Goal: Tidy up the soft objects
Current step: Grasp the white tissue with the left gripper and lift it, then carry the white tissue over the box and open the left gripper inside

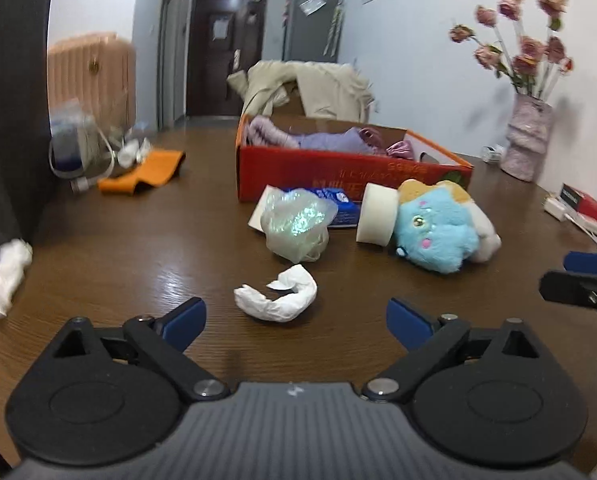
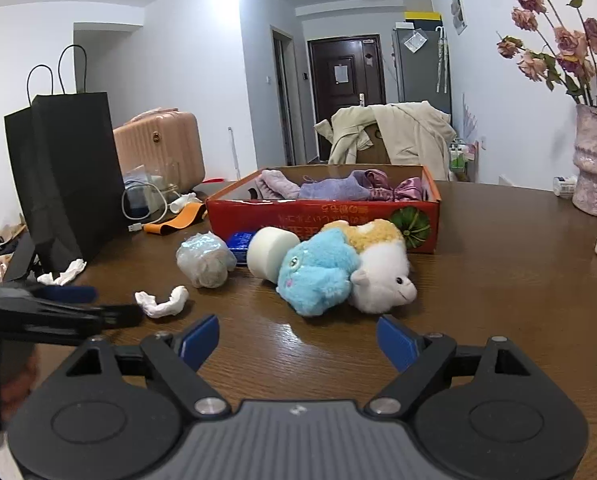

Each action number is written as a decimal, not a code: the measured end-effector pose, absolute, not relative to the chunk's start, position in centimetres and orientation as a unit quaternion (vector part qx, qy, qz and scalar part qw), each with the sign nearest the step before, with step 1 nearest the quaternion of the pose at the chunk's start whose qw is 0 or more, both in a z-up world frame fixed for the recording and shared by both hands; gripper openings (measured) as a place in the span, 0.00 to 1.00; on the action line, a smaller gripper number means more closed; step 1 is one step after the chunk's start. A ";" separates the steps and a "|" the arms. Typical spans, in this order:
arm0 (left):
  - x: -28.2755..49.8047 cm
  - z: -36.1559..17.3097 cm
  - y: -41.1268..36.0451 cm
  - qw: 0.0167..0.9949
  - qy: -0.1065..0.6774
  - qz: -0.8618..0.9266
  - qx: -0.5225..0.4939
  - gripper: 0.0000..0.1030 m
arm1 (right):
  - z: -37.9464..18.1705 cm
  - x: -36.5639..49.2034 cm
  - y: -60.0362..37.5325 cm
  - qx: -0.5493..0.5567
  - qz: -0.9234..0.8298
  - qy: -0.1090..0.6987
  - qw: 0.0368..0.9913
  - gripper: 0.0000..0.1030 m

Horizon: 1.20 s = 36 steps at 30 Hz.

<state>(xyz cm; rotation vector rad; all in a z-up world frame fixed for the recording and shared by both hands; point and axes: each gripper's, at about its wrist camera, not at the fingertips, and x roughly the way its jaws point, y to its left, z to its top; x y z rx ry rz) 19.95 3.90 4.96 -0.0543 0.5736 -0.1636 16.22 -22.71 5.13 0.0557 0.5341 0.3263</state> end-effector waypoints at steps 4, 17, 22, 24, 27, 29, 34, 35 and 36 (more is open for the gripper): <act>22.4 3.9 3.4 0.951 0.302 -0.066 -0.022 0.77 | 5.2 17.7 -22.1 0.018 0.163 0.266 0.950 0.83; 25.5 4.5 5.7 0.947 0.302 -0.097 -0.052 0.18 | 6.1 23.6 -18.9 0.004 0.213 0.259 0.942 0.79; 25.8 6.0 9.7 0.956 0.276 -0.065 -0.072 0.18 | 7.5 28.0 -14.0 -0.014 0.263 0.258 0.929 0.65; 26.3 6.0 11.2 0.957 0.276 -0.045 -0.079 0.18 | 7.4 30.2 -11.5 -0.032 0.276 0.265 0.923 0.58; 26.8 5.8 12.7 0.954 0.281 -0.033 -0.096 0.18 | 6.7 33.8 -8.2 -0.051 0.280 0.288 0.915 0.44; 26.9 5.7 13.2 0.954 0.281 -0.034 -0.101 0.18 | 5.9 35.8 -6.7 -0.055 0.279 0.313 0.906 0.33; 27.2 5.5 13.5 0.953 0.284 -0.036 -0.102 0.18 | 3.8 38.3 -4.8 -0.053 0.279 0.361 0.888 0.12; 27.2 5.5 13.5 0.952 0.285 -0.036 -0.102 0.18 | 3.6 38.3 -4.7 -0.057 0.276 0.362 0.889 0.12; 27.2 5.5 13.4 0.952 0.286 -0.035 -0.101 0.18 | 3.6 38.0 -4.5 -0.062 0.277 0.358 0.890 0.11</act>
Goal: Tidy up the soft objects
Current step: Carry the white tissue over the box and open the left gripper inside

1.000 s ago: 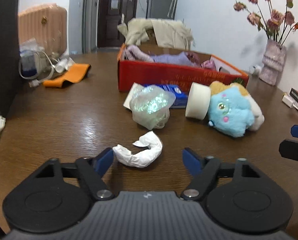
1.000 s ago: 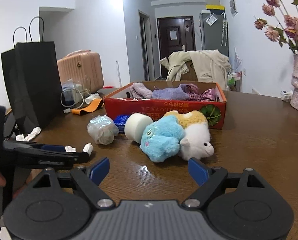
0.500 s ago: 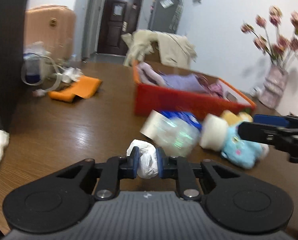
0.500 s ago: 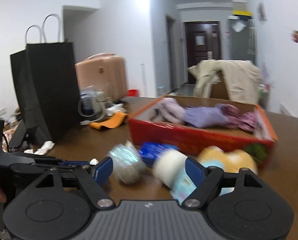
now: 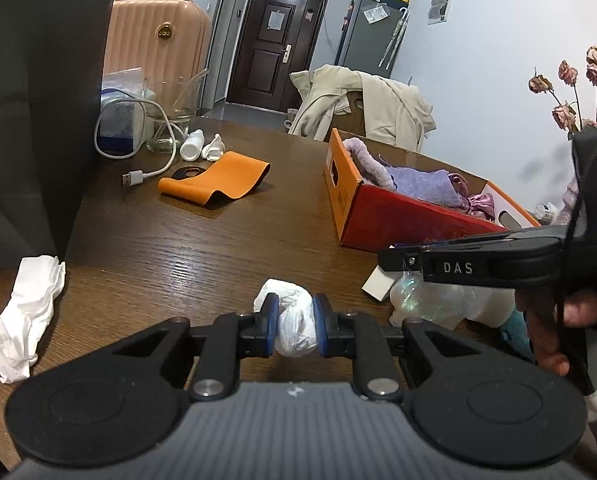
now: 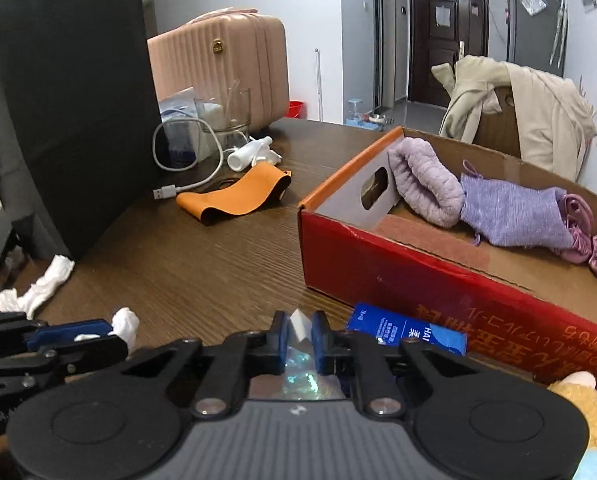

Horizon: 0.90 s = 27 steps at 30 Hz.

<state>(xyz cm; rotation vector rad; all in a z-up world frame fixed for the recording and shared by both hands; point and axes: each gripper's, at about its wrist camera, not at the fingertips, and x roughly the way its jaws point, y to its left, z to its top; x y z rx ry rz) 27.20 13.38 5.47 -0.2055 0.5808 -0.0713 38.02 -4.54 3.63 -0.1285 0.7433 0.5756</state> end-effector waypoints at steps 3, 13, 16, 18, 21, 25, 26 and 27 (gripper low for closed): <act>26.8 5.8 13.0 0.954 0.283 -0.033 -0.096 0.18 | 4.2 37.3 -5.3 -0.043 0.278 0.350 0.894 0.10; 23.6 8.7 9.2 0.963 0.252 -0.060 -0.071 0.19 | 9.2 31.0 -13.3 0.049 0.244 0.246 0.937 0.11; 22.6 9.4 7.6 0.965 0.243 -0.078 -0.061 0.19 | 10.3 28.5 -16.7 0.069 0.225 0.226 0.945 0.11; 22.1 9.8 6.5 0.965 0.237 -0.092 -0.055 0.19 | 10.8 27.0 -18.8 0.081 0.216 0.219 0.948 0.11; 21.8 10.1 4.8 0.965 0.235 -0.108 -0.046 0.19 | 10.9 25.5 -21.2 0.091 0.196 0.214 0.953 0.11; 22.7 10.5 3.4 0.964 0.233 -0.120 -0.033 0.19 | 10.4 25.2 -23.2 0.103 0.181 0.217 0.954 0.11; 23.4 10.8 3.2 0.964 0.232 -0.126 -0.031 0.19 | 10.3 25.5 -23.5 0.106 0.179 0.217 0.954 0.11; 24.0 11.3 3.1 0.964 0.227 -0.133 -0.029 0.19 | 10.3 25.9 -23.7 0.106 0.180 0.217 0.954 0.11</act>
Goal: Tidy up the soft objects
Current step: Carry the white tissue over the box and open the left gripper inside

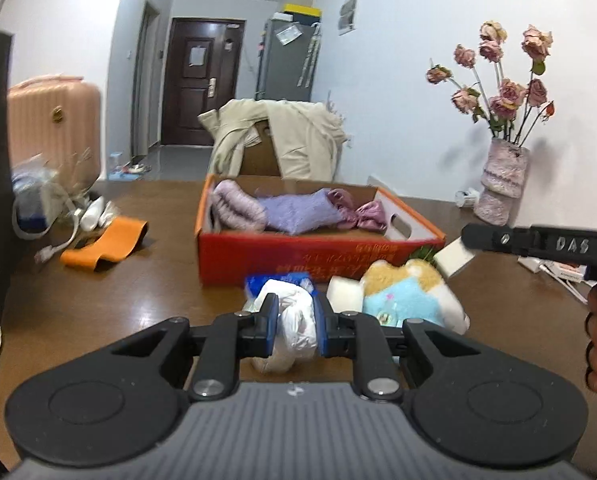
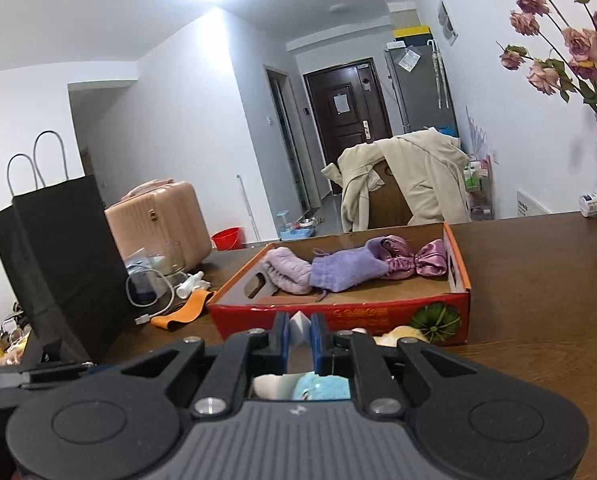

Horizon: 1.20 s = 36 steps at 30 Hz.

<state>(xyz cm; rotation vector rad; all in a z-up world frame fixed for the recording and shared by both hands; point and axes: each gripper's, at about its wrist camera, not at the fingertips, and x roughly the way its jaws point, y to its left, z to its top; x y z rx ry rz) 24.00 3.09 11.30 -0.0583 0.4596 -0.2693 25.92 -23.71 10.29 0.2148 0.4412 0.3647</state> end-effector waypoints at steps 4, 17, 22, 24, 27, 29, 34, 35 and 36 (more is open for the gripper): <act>28.8 13.7 2.8 0.964 0.216 -0.154 -0.007 0.19 | 10.8 29.6 -23.6 0.096 0.192 0.215 0.953 0.11; 53.3 10.9 3.2 0.927 0.348 -0.139 -0.011 0.36 | 6.6 54.3 -16.5 0.148 0.203 0.385 0.888 0.16; 54.1 9.9 4.5 0.928 0.344 -0.141 -0.019 0.44 | 4.3 56.6 -15.7 0.168 0.202 0.405 0.876 0.26; 53.9 10.0 4.7 0.927 0.345 -0.143 -0.020 0.45 | 4.1 56.5 -15.8 0.168 0.201 0.405 0.876 0.26; 53.1 10.9 5.1 0.931 0.338 -0.137 -0.021 0.47 | 4.8 55.9 -16.0 0.163 0.195 0.398 0.881 0.26; 52.1 12.0 5.2 0.934 0.330 -0.135 -0.023 0.49 | 6.0 55.0 -16.8 0.162 0.194 0.390 0.885 0.26; 46.3 15.6 5.6 0.950 0.280 -0.137 -0.013 0.59 | 10.4 50.2 -19.0 0.138 0.198 0.339 0.909 0.35; 45.0 16.2 5.6 0.953 0.271 -0.137 -0.011 0.60 | 11.3 48.9 -19.5 0.130 0.200 0.327 0.915 0.37; 43.4 16.8 5.7 0.955 0.260 -0.140 -0.010 0.61 | 12.2 47.1 -19.9 0.117 0.205 0.312 0.920 0.38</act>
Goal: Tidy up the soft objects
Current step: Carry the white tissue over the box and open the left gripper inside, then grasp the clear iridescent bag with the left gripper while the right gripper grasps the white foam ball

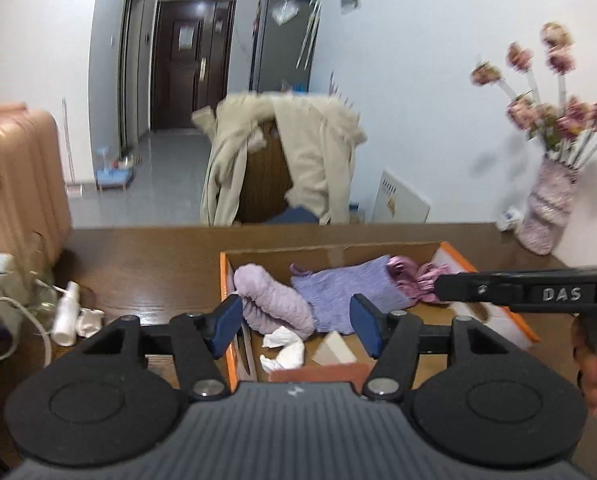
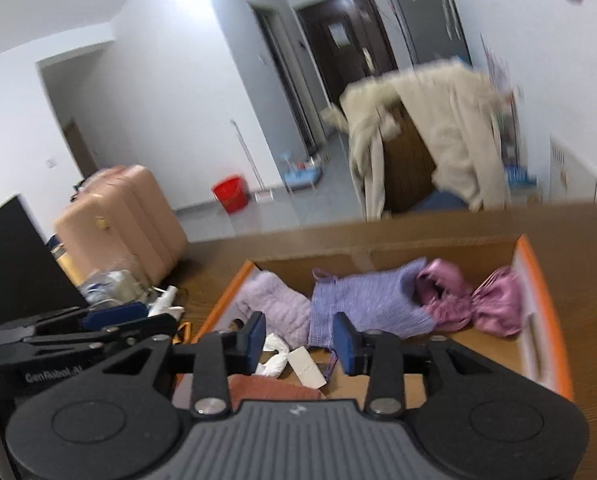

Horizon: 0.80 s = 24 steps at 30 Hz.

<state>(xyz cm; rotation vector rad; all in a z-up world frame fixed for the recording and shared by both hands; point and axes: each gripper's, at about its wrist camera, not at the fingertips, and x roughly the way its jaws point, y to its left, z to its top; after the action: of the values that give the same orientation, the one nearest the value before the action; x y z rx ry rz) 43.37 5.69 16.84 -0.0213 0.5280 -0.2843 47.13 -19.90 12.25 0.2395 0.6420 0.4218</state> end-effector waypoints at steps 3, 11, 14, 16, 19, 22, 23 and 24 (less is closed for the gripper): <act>38.2 18.1 6.0 0.963 0.226 -0.143 -0.008 0.69 | 14.3 41.8 -20.7 0.063 0.209 0.270 0.938 0.41; 24.6 16.6 6.5 0.977 0.161 -0.137 0.014 0.78 | 14.5 27.3 -21.6 -0.014 0.185 0.198 0.963 0.52; 19.7 14.8 6.6 0.979 0.148 -0.139 0.016 0.82 | 12.8 22.3 -21.3 -0.028 0.175 0.184 0.967 0.55; 17.2 13.4 6.8 0.980 0.147 -0.134 0.003 0.86 | 11.5 19.6 -21.1 -0.029 0.174 0.182 0.967 0.57; 14.1 11.1 7.1 0.978 0.158 -0.135 -0.017 0.87 | 9.4 16.1 -21.1 -0.021 0.180 0.186 0.966 0.60; 11.9 9.1 7.0 0.974 0.180 -0.137 -0.017 0.87 | 7.5 13.4 -20.6 -0.038 0.166 0.185 0.968 0.60; 11.5 8.8 6.9 0.973 0.184 -0.140 -0.015 0.87 | 7.1 12.6 -20.5 -0.047 0.162 0.187 0.968 0.60; 11.4 8.6 6.9 0.972 0.186 -0.143 -0.014 0.87 | 6.7 12.1 -20.5 -0.048 0.161 0.190 0.967 0.60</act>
<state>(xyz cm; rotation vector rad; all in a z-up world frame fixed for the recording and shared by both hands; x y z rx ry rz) 11.40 6.86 8.61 -0.0283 0.3762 -0.2897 12.06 -20.51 6.73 -0.0975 0.3834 0.3259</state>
